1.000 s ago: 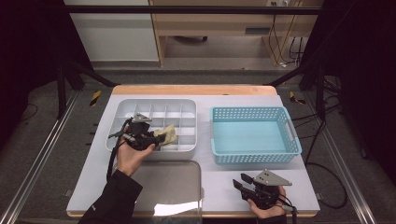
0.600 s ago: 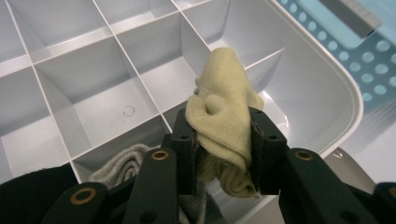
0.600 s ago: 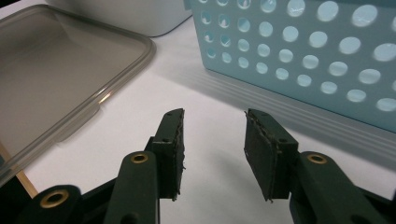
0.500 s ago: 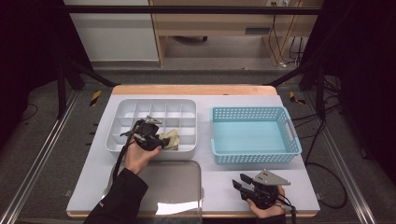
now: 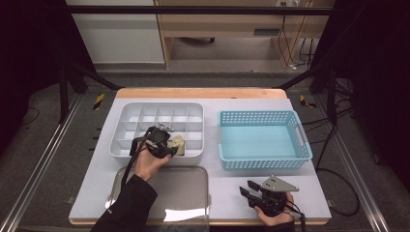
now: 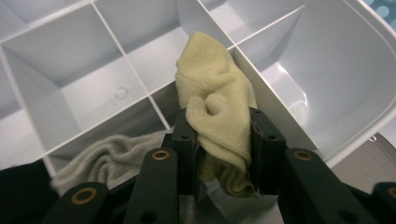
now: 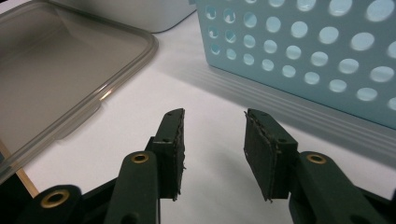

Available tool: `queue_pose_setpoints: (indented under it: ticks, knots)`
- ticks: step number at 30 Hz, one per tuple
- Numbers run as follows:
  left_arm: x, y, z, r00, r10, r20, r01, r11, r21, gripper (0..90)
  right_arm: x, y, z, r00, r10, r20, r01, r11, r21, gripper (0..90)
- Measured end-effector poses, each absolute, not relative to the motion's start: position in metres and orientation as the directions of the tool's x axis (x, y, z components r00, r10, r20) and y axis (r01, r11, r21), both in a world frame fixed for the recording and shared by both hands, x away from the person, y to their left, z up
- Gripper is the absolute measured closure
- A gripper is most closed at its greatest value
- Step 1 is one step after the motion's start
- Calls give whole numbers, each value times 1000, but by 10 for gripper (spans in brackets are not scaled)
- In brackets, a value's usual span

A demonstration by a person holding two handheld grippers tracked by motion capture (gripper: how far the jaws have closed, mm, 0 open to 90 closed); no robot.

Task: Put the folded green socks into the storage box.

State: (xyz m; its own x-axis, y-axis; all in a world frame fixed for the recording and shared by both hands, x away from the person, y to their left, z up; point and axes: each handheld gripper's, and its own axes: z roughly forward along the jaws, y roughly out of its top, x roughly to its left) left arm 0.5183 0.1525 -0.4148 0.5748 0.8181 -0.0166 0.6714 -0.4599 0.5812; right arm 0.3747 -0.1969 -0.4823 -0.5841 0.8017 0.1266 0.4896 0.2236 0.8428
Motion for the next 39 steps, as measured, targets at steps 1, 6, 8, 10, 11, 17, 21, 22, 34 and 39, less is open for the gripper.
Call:
queue_pose_setpoints:
  ticks: [1,6,8,10,11,17,21,22,34,39]
  knots:
    - [519,151,-417,572,820,-17,673,-458,581,664,375,-197,-482,-584,802,128,491,223,842,581]
    - [518,155,-418,579,813,-55,669,-436,602,624,375,-198,-482,-583,802,128,491,223,842,578]
    - [515,158,-415,581,811,-71,664,-421,618,577,375,-197,-482,-584,802,129,492,223,842,576]
    - [511,160,-410,581,810,-75,650,-408,641,531,375,-197,-483,-584,802,127,493,226,840,574]
    - [509,161,-408,585,807,-77,645,-405,648,524,375,-196,-483,-583,802,130,497,225,838,573]
    - [509,160,-408,583,810,-57,631,-408,660,669,375,-196,-483,-586,800,125,492,229,840,575]
    - [515,157,-415,582,811,-67,641,-406,652,764,375,-196,-483,-587,799,128,494,229,839,577]
    - [515,156,-417,584,809,-66,642,-411,647,768,375,-196,-483,-587,800,128,494,228,839,577]
    - [503,169,-407,595,798,-95,595,-357,720,615,376,-195,-482,-594,793,137,493,225,841,590]
    - [486,186,-396,608,786,-112,542,-307,782,520,376,-193,-480,-594,793,135,494,227,839,580]
